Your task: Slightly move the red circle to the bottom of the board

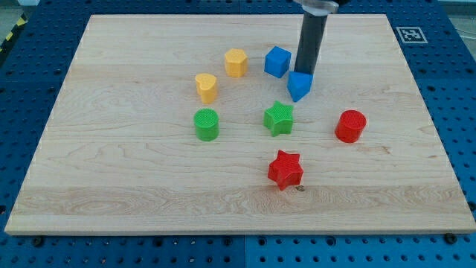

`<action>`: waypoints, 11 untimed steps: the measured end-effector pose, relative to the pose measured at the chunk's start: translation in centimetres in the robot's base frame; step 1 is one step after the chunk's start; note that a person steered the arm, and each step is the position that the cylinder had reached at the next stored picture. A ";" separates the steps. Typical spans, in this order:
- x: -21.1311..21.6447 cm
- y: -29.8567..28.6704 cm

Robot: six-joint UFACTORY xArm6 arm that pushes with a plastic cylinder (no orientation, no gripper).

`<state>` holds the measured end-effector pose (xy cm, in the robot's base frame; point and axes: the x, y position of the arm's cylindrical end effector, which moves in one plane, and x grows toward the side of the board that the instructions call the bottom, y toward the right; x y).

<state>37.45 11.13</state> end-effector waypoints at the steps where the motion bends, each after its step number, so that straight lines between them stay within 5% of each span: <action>1: 1.5 2.2; 3: 4.1 6.5; 11: 12.1 2.6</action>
